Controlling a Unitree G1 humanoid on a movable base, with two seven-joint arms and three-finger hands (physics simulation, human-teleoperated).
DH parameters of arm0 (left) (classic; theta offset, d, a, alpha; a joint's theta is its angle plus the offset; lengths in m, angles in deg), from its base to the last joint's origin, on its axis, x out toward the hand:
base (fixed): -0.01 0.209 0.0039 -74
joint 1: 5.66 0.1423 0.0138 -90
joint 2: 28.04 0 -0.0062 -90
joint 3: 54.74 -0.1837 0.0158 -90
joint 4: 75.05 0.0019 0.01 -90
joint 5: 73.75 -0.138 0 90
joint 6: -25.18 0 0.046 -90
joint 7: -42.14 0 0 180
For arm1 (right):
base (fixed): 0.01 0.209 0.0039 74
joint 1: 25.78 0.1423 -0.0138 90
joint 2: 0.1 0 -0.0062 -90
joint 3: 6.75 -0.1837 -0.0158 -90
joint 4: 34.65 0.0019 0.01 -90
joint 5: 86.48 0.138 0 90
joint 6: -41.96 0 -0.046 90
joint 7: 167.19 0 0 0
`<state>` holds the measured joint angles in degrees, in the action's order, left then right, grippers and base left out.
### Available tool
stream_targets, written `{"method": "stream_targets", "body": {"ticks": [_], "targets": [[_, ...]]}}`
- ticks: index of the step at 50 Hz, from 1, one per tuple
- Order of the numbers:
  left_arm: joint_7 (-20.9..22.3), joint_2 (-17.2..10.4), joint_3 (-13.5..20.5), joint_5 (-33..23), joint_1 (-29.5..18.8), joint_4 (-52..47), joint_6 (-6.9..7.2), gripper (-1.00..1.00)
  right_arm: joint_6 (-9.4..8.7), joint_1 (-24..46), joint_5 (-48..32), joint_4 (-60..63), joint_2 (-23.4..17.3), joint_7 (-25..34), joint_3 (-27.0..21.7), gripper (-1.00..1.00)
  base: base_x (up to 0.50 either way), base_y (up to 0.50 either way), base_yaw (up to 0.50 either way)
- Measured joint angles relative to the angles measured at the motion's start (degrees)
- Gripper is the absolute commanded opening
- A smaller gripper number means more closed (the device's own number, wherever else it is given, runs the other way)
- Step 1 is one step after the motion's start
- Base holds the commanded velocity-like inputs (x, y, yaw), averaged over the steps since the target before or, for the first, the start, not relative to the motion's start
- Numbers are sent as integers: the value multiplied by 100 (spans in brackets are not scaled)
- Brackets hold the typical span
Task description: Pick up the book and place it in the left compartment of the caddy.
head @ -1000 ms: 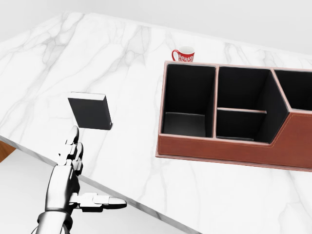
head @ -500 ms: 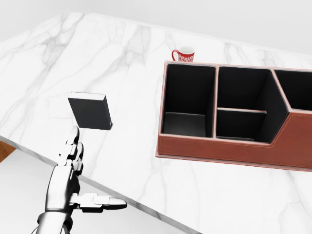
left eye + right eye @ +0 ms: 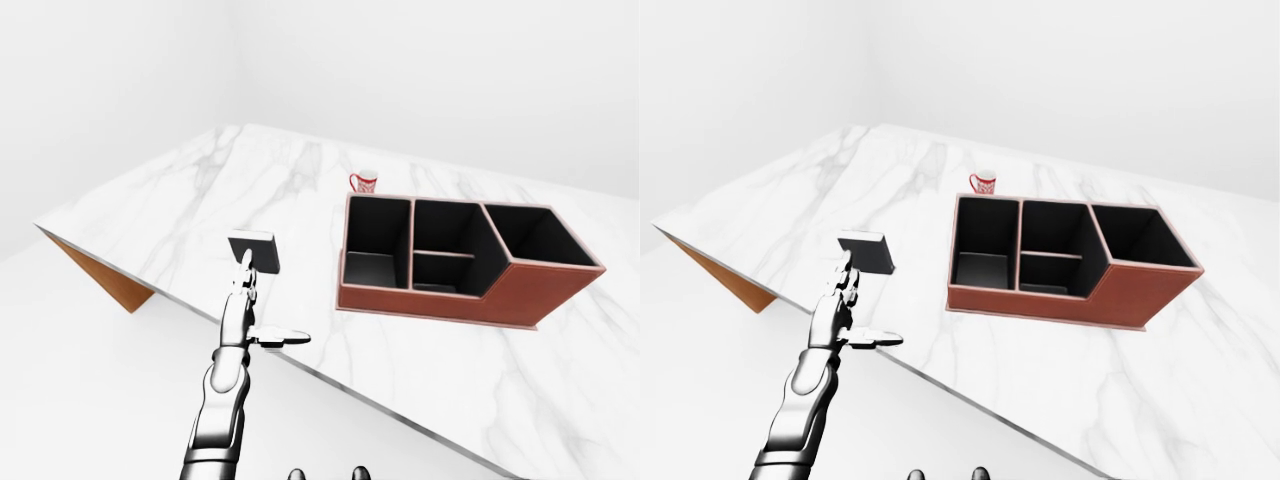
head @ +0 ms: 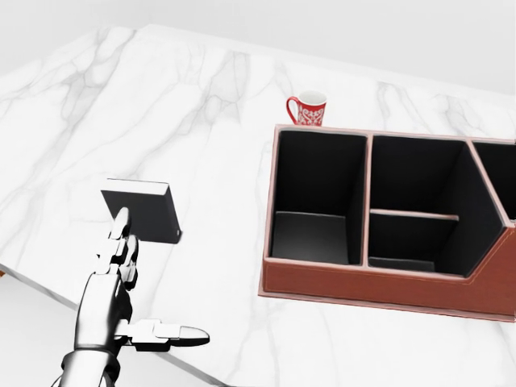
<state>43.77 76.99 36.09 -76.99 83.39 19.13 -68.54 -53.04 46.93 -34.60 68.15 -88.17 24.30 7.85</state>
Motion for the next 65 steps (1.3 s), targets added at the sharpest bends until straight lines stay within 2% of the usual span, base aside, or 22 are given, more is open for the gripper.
{"method": "stream_targets", "body": {"ticks": [34, 46, 55, 65], "targets": [[-1, 1, -5, -23, -12, 38, -38, 100, 0, 1, 35, 41, 9, -47, 16, 100, 18, 8, 0], [2, 7, -19, -32, 15, -24, -5, 100, 0, 4, 35, 56, 14, -48, 20, 100, 16, 0, 0], [1, 3, -13, -36, -12, 34, -43, 100, 0, 9, 21, 54, 16, -38, 27, 100, 16, 0, 0], [2, 8, -16, -28, 10, -55, 19, 100, 0, 1, 29, 97, 33, -13, 13, 100, 12, 5, 0]]}}
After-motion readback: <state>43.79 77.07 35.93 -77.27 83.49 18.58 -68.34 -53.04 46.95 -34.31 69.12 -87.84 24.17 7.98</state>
